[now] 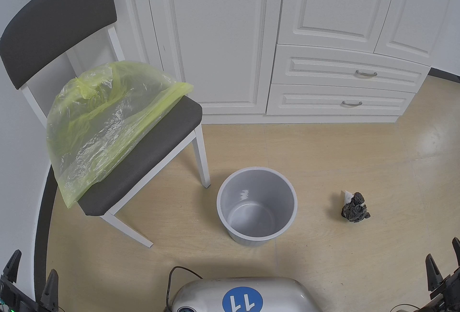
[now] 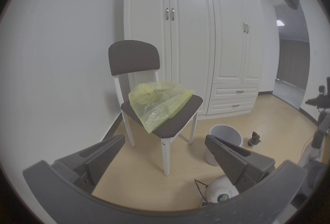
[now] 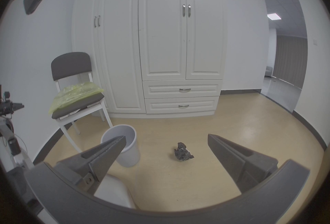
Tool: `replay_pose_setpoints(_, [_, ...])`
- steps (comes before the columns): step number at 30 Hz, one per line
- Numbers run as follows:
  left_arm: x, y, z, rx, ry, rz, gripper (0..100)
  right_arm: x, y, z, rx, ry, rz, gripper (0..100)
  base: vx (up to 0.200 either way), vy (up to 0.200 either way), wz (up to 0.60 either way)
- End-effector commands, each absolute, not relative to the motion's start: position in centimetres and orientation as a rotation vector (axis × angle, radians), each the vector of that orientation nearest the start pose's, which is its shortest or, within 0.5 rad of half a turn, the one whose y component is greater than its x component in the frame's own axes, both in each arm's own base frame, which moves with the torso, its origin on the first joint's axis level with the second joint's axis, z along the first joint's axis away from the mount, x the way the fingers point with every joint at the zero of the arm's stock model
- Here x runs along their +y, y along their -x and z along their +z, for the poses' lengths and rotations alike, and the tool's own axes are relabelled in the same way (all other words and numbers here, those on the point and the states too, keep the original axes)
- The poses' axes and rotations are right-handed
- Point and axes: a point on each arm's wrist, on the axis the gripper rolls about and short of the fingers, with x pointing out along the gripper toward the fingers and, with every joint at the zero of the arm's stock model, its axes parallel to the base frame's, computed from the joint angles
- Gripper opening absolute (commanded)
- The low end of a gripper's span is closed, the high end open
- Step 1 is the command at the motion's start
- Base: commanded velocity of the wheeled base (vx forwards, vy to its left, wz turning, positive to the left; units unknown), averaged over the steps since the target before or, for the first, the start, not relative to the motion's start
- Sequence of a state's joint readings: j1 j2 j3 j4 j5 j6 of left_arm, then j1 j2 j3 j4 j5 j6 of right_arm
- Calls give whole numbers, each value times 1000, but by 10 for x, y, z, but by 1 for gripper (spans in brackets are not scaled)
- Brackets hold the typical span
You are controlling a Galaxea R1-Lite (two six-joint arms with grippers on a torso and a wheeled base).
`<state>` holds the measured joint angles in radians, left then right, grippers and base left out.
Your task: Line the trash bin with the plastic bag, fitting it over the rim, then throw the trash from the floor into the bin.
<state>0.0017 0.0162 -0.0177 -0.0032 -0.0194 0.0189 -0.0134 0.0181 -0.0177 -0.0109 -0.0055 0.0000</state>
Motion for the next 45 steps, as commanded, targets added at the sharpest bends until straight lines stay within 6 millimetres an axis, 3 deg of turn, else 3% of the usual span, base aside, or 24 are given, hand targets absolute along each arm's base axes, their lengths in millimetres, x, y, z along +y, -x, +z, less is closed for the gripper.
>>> replay_pose_setpoints(1, [0, 23, 76, -3, 18, -8, 100, 0, 22, 77, 0, -28, -26, 100, 0, 0, 0])
replay_pose_setpoints(6, [-1, 23, 76, -8, -51, -18, 100, 0, 21, 88, -52, 5, -22, 100, 0, 0, 0])
replay_pose_setpoints(7, [-1, 23, 76, -8, -45, -17, 100, 1, 22, 108, -173, -22, -13, 100, 0, 0, 0])
replay_pose_setpoints(9, [0, 23, 76, -8, -31, -15, 100, 1, 22, 120, -239, -80, 9, 100, 0, 0, 0])
replay_pose_setpoints(15, [0, 23, 76, -8, -29, -17, 100, 1, 21, 92, -116, -122, 21, 100, 0, 0, 0])
replay_pose_setpoints(29, [-1, 23, 76, -8, -48, -24, 100, 1, 23, 93, -134, -169, 24, 100, 0, 0, 0])
replay_pose_setpoints(33, [-1, 23, 76, -8, -48, -24, 100, 1, 23, 96, -140, -167, 21, 100, 0, 0, 0])
replay_pose_setpoints(37, [-1, 23, 76, -8, -51, -26, 100, 1, 25, 126, -164, -141, 13, 100, 0, 0, 0])
replay_pose_setpoints(41, [0, 23, 77, -11, -35, -14, 100, 1, 23, 137, -155, -126, 10, 100, 0, 0, 0])
replay_pose_setpoints(42, [0, 26, 91, -94, -2, -9, 100, 1, 20, 139, -142, -125, 9, 100, 0, 0, 0])
replay_pose_setpoints(44, [-1, 41, 139, -310, 115, -66, 100, 1, 18, 140, -125, -117, 12, 100, 0, 0, 0])
replay_pose_setpoints(45, [-1, 45, 158, -339, 140, -101, 100, 1, 16, 142, -111, -105, 15, 100, 0, 0, 0])
